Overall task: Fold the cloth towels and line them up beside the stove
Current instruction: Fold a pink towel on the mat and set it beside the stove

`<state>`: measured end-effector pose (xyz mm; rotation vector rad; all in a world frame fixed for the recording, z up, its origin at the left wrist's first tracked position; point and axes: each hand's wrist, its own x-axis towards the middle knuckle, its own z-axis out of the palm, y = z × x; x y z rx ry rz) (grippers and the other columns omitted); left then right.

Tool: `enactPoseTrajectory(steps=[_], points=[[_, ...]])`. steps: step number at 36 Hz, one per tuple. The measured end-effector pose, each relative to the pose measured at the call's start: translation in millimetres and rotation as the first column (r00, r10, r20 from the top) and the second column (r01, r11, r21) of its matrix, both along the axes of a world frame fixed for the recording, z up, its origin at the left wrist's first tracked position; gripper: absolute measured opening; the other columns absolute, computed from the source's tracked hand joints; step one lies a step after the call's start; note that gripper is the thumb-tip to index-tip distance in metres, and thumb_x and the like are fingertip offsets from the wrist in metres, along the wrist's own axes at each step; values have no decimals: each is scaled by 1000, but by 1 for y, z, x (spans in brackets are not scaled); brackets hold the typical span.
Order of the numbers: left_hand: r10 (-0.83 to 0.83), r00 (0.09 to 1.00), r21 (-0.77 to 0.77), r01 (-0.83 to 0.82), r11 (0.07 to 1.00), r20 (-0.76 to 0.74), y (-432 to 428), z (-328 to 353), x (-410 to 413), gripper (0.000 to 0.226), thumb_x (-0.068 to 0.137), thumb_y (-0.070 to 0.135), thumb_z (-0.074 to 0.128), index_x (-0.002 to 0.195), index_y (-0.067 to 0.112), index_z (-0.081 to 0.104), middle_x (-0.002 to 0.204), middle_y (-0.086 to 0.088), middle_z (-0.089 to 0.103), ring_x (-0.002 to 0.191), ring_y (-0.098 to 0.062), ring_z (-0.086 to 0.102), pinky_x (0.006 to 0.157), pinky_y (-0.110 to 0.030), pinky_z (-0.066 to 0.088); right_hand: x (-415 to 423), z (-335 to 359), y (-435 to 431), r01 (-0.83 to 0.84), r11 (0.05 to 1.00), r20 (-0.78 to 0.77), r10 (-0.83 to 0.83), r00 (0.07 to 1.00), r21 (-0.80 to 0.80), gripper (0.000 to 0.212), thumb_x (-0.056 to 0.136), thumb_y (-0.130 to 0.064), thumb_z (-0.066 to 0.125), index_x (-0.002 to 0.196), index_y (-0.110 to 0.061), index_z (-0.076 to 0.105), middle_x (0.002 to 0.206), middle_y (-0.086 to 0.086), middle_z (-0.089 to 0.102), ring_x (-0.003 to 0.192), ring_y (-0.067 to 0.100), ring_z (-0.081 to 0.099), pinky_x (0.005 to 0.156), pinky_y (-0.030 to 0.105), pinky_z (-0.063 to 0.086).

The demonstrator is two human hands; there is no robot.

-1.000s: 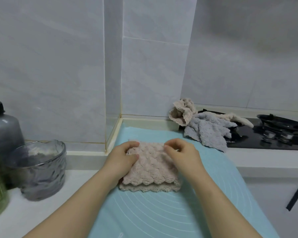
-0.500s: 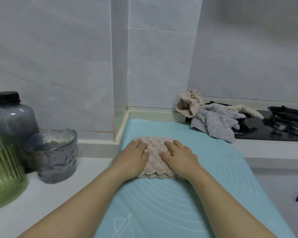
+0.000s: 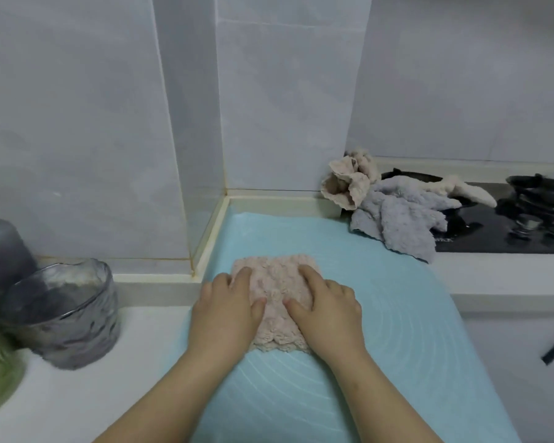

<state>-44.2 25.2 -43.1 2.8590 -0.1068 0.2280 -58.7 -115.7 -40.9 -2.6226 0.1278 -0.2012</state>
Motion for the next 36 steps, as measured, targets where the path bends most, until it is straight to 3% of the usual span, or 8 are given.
enactPoseTrajectory(steps=[5,8,12,16,20,25,30,36], points=[[117,973,-89,-137,987,-201,-7,17,-4,69,91,47,46,142,14,14,125,-16,43,114,-30,48,84,-32,43,-8,7,6,184,983,-47,-183,982,17,70,83,-58,49,140,-22,30,121,-2,54,114,21,41,94,32,29],[129,915,-218,-225,950,-381,-3,30,3,67,86,43,58,132,7,26,125,-17,48,114,-33,52,84,-35,44,-12,19,8,237,971,-172,-230,958,21,51,83,-59,50,114,-19,49,110,-4,59,110,20,46,89,33,28],[63,818,-425,-362,829,-572,3,49,7,61,77,36,72,120,2,46,116,-11,59,101,-27,58,77,-29,45,-18,39,2,268,941,-332,-190,924,208,31,83,-49,56,77,-20,47,84,-7,56,96,20,52,78,31,32],[-139,755,-692,-490,530,-641,0,67,-2,45,77,19,75,112,-5,60,89,-12,67,75,-21,64,68,-28,52,-31,66,-12,378,594,-401,-100,911,710,18,83,-27,66,86,-17,52,90,0,61,81,14,60,64,23,47],[-365,666,-759,-588,278,-650,-17,81,-8,44,82,17,68,121,1,55,101,-14,67,88,-25,65,68,-32,53,-48,82,-34,446,311,-447,-73,892,839,22,85,-19,65,102,-10,54,102,8,67,90,21,66,74,33,56],[-437,680,-808,-503,306,-589,-73,88,-14,53,83,17,67,131,6,46,114,-12,64,96,-27,64,79,-36,53,-73,93,-86,496,202,-473,-153,868,845,16,88,-24,59,101,-16,56,94,3,68,79,18,64,62,27,51],[-479,712,-853,-362,377,-514,-154,96,-26,69,87,16,63,141,36,25,139,-4,46,110,-27,58,98,-44,46,-99,91,-156,506,60,-477,-255,841,861,13,89,-20,56,98,-11,57,86,6,68,71,19,62,58,25,49],[-619,647,-882,-196,429,-445,-275,103,-43,26,93,10,51,103,33,58,121,-7,60,99,-22,61,70,-26,46,-130,90,-269,466,-38,-450,-342,825,884,16,91,-17,53,105,-11,58,90,6,68,74,18,62,52,23,47]])
